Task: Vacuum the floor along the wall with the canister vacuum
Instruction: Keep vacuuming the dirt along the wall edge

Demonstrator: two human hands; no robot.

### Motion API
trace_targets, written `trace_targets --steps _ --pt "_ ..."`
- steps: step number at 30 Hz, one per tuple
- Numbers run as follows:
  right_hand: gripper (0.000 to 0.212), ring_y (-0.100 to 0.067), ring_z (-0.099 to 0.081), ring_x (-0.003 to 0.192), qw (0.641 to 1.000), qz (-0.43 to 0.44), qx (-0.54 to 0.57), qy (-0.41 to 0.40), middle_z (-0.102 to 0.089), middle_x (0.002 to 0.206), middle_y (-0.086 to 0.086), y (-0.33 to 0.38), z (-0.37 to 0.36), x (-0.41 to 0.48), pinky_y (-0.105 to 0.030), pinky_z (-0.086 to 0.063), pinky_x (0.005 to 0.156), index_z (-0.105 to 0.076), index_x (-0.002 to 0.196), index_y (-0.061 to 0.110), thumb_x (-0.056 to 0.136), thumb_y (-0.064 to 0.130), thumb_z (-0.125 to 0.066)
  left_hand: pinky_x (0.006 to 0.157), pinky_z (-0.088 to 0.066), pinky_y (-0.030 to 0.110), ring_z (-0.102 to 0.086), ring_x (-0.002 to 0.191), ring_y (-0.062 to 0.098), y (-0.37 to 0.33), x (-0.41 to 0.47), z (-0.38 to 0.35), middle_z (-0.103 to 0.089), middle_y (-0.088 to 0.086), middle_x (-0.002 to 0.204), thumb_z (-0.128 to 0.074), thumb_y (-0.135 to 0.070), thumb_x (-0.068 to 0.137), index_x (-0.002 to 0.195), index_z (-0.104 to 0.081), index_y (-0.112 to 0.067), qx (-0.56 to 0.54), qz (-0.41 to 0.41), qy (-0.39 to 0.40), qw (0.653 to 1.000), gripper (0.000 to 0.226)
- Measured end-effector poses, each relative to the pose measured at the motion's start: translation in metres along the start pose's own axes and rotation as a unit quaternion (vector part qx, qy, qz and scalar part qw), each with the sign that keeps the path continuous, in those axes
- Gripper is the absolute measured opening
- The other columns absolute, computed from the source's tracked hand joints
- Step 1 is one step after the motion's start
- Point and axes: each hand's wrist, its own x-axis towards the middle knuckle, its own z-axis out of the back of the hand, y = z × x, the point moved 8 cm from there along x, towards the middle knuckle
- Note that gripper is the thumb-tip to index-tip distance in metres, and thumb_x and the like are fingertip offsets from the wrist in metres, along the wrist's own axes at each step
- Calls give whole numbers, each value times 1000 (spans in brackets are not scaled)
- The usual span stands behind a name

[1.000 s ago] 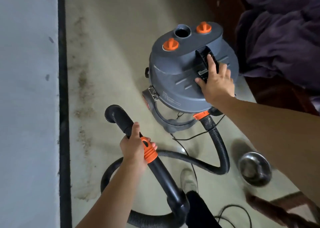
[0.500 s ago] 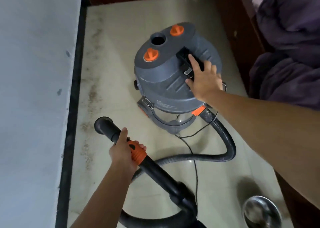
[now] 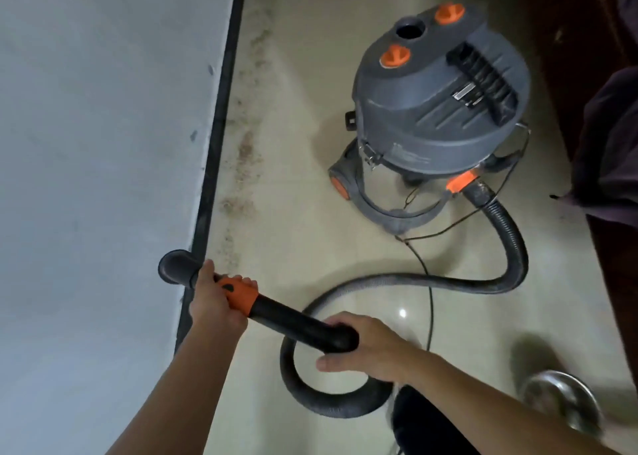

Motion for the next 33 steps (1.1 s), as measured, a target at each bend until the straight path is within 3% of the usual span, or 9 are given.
trace_targets --steps 3,6,10,14,17,21,25,29,33 --pt "59 1 -67 89 999 -24 -35 4 -70 94 23 -14 -63 -2 -34 -57 86 -61 102 51 49 58 -86 49 -52 27 -50 37 17 -11 17 68 -51 2 50 -72 -35 84 74 -49 -11 7 14 3 1000 35" --pt "58 2 -65 86 993 -32 -112 3 -68 92 26 -12 -117 -7 -27 -55 80 -59 99 55 47 61 -82 46 -51 27 -51 43 17 -8 35 136 -53 3 60 -67 -31 88 89 -53 -11 16 48 2 999 25" --pt "63 -2 -66 95 991 -55 -114 43 -69 100 20 -36 -191 -22 -30 -54 87 -59 104 51 47 58 -85 46 -53 28 -52 39 16 -17 56 224 -53 3 60 -64 -30 91 100 -52 -12 12 76 4 997 23" --pt "56 -2 -64 81 974 -109 -200 18 -68 88 15 -96 -258 -48 -27 -54 77 -56 91 48 42 61 -81 47 -52 25 -48 40 14 -17 66 282 -48 1 53 -65 -29 90 80 -49 -13 50 77 32 995 25" --pt "50 -8 -66 71 945 -152 -288 39 -68 75 9 -129 -292 -59 -28 -55 65 -62 81 33 42 63 -72 42 -45 20 -39 31 13 10 67 305 -40 -3 40 -61 -27 93 64 -42 -15 82 83 44 992 37" --pt "42 -13 -63 58 916 -243 -317 44 -64 63 4 -187 -296 -83 -24 -46 54 -60 67 22 44 56 -65 38 -40 19 -36 29 13 74 78 332 -38 -2 38 -58 -21 92 63 -36 -13 100 139 34 985 37" --pt "51 -13 -66 62 882 -325 -339 43 -68 69 6 -255 -299 -89 -25 -49 58 -65 77 23 39 57 -68 40 -40 18 -37 31 15 144 101 353 -39 0 42 -59 -17 90 64 -35 -12 102 158 30 982 36" --pt "45 -15 -64 76 887 -304 -338 -79 -65 84 8 -310 -309 -58 -28 -47 63 -59 98 29 61 52 -68 41 -43 21 -38 30 15 182 141 374 -40 1 44 -57 -19 92 66 -36 -11 104 129 12 986 34" --pt "94 -21 -62 104 932 -194 -284 -111 -61 120 4 -337 -358 -2 -36 -50 87 -29 146 35 66 50 -76 42 -45 22 -41 32 15 196 189 399 -44 1 45 -60 -22 90 70 -41 -10 103 99 1 990 31"
